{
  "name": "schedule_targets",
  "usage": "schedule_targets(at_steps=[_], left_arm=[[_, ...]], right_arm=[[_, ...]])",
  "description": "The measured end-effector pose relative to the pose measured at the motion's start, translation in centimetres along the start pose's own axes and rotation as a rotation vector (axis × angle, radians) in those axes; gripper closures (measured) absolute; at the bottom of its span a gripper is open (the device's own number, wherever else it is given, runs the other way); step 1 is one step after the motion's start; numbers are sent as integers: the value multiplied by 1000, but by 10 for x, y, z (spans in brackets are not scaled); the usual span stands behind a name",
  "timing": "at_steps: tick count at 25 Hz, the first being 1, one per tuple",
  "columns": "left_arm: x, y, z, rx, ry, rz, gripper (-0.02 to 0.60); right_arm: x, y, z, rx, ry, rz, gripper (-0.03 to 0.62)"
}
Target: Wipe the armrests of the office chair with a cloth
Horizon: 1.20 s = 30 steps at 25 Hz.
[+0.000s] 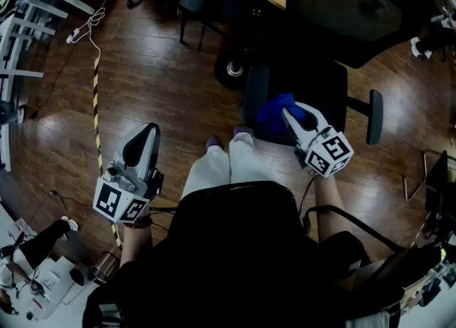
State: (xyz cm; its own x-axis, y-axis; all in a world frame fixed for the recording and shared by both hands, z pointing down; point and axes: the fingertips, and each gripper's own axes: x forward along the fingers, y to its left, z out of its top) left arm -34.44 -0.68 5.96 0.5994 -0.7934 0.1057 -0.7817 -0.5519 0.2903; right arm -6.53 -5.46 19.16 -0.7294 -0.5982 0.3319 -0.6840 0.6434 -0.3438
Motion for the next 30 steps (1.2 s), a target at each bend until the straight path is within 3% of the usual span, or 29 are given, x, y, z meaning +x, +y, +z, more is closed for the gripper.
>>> schedule_targets(at_steps=[3, 7, 10, 12, 14, 15, 17, 18, 20, 22, 27, 30], left_arm=[[24, 8, -10, -11, 9, 23, 577], [34, 15, -19, -4, 62, 17, 577], [32, 33, -21, -49, 44, 95, 577], [31, 38, -23, -70, 37, 128, 577], [33, 36, -27, -46, 64, 141, 577], [34, 34, -30, -27, 81, 144, 577], [35, 34, -33, -19, 95, 153, 577], [35, 35, -34, -33, 90, 162, 577], [31, 37, -36, -65, 77, 181, 577], [28, 37, -39, -79, 75, 196, 577], [24, 39, -43, -95, 68, 241, 577], [17, 44, -41, -107, 52, 270, 577]], right_arm=[[52, -29, -2, -59, 43, 28, 526], [87, -45, 11, -56, 26, 67, 526], [122, -77, -44, -67, 183, 23, 526], [138, -100, -89, -186, 351, -75, 526], [144, -112, -112, -372, 473, -132, 498], [144, -113, -117, -435, 507, -135, 450], [145, -116, -123, -489, 558, -133, 341], [145, -117, -126, -500, 585, -130, 333], [146, -116, -133, -502, 653, -98, 341], [149, -113, -140, -494, 709, -45, 434], [162, -114, -142, -436, 735, 81, 498], [170, -137, -125, -378, 715, 22, 520]])
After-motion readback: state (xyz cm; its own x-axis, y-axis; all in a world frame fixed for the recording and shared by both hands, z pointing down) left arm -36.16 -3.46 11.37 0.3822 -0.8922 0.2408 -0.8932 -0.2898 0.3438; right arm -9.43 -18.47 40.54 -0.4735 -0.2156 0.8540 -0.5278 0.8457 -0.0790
